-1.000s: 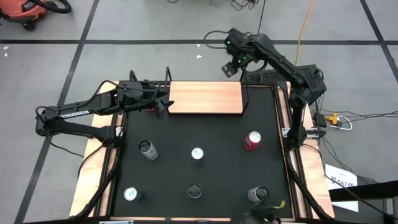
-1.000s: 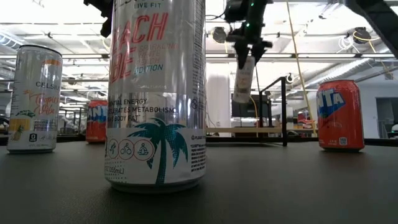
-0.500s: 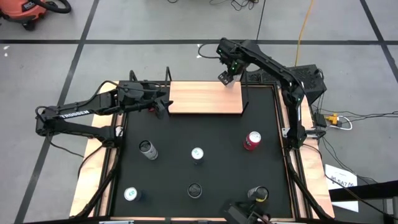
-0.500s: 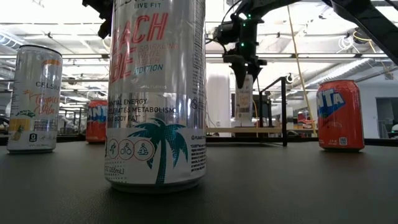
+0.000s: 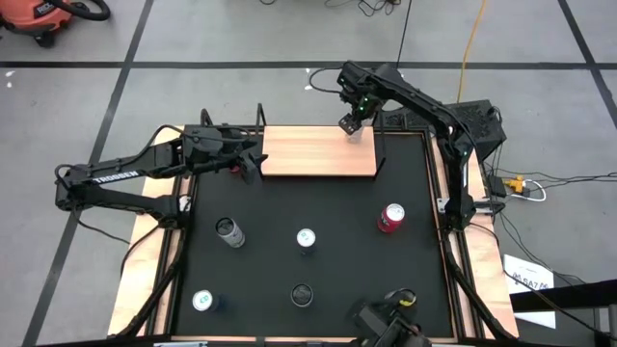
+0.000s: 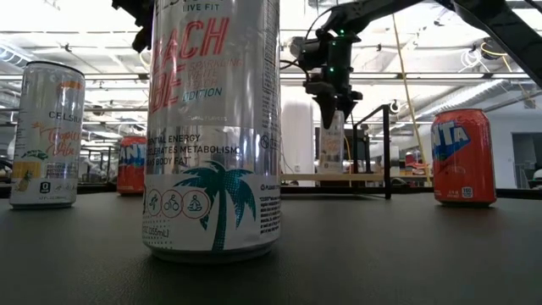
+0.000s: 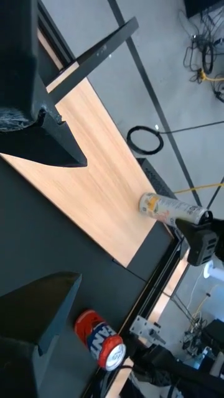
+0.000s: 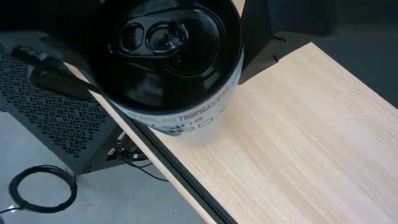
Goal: Place canned beverage on shelf
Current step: Put the top white-yellow soda can on the shelf
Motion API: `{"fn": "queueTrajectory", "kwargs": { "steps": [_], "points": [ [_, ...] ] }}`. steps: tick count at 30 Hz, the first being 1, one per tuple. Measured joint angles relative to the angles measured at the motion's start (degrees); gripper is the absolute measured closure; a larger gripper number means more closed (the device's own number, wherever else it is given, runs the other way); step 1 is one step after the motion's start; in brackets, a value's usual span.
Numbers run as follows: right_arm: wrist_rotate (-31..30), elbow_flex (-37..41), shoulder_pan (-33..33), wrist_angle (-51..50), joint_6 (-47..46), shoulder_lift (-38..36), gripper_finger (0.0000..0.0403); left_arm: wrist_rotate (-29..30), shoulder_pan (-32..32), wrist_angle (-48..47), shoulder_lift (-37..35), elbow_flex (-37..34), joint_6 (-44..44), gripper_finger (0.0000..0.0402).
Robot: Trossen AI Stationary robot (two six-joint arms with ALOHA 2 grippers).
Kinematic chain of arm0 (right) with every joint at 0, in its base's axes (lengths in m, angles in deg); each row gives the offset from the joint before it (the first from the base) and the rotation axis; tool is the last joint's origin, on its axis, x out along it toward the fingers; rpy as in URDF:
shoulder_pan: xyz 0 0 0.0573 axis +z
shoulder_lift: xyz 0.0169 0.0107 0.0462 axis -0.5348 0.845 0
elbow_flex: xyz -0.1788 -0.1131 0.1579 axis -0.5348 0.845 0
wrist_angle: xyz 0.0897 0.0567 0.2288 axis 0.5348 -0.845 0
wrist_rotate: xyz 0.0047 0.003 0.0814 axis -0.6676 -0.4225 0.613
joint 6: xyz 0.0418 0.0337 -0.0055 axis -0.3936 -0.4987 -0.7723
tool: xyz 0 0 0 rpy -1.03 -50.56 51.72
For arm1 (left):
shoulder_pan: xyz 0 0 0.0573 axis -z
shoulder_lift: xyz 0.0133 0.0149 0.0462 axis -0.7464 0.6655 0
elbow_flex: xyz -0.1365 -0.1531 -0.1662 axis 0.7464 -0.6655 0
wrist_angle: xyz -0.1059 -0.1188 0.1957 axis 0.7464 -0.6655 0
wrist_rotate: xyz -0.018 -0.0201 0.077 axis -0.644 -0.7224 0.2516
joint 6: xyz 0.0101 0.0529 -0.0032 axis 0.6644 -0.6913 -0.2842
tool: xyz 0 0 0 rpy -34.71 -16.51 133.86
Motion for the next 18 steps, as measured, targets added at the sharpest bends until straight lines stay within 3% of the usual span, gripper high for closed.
{"fn": "queueTrajectory", "kwargs": {
  "steps": [6,12,18],
  "points": [
    [0.2,0.0,-1.5,-1.0,1.8,0.0,0.0138,0.3,0.0,0.0,0.0,0.0,0.0,0.0114],
    [4.2,0.0,-2.0,-1.1,2.1,-0.1,0.0136,0.5,0.0,0.0,0.0,0.0,0.0,0.0114],
    [4.4,0.0,-1.9,-1.0,2.1,-0.1,0.0112,1.3,0.0,0.0,0.0,0.0,0.0,0.0114]
  ]
}}
